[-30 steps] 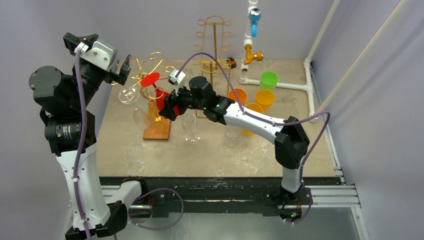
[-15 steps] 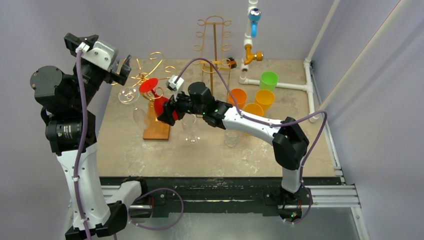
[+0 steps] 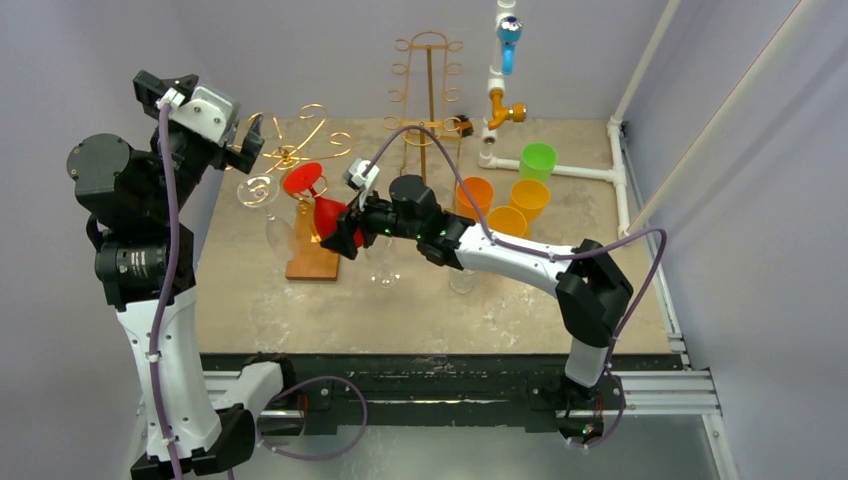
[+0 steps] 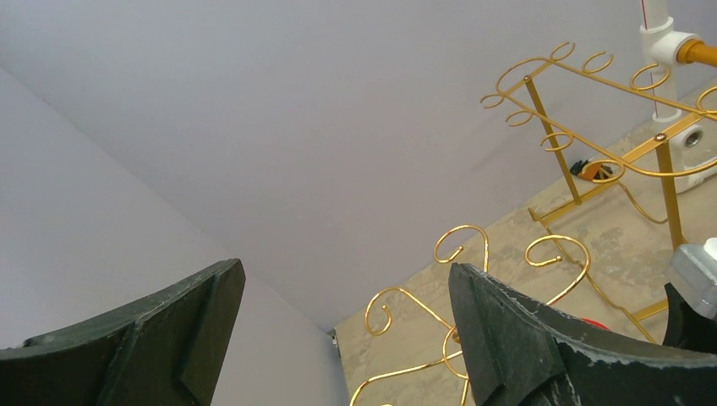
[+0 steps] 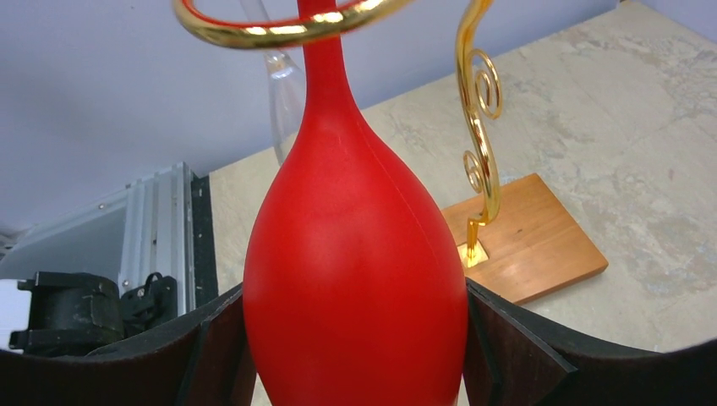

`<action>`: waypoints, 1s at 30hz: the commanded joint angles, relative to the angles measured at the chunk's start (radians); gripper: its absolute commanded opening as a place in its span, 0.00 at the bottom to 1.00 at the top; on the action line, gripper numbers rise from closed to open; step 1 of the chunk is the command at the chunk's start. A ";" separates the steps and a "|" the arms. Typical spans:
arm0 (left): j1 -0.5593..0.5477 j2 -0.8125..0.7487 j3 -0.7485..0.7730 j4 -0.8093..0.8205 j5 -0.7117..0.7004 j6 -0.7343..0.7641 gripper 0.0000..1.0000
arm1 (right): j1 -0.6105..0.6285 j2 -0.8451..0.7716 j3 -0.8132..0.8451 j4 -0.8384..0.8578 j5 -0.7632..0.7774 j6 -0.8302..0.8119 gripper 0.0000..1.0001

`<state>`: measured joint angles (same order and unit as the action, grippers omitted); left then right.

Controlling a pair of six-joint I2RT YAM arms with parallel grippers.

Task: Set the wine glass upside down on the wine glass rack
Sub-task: Turn the wine glass upside down at the wine rack.

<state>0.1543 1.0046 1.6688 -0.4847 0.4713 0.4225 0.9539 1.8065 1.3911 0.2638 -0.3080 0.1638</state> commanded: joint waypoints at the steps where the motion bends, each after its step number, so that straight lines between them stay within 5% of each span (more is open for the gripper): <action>1: -0.001 -0.005 -0.010 0.025 -0.035 0.004 1.00 | 0.004 -0.058 -0.011 0.107 -0.019 0.017 0.60; 19: -0.002 -0.011 -0.022 0.028 -0.044 0.016 1.00 | -0.018 -0.098 -0.145 0.290 0.002 0.089 0.63; 30: -0.001 -0.017 -0.038 0.032 -0.052 0.023 1.00 | -0.019 -0.072 -0.108 0.257 -0.010 0.060 0.61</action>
<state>0.1543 0.9974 1.6371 -0.4793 0.4450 0.4416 0.9421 1.7615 1.2449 0.4854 -0.3309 0.2447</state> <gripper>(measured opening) 0.996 0.801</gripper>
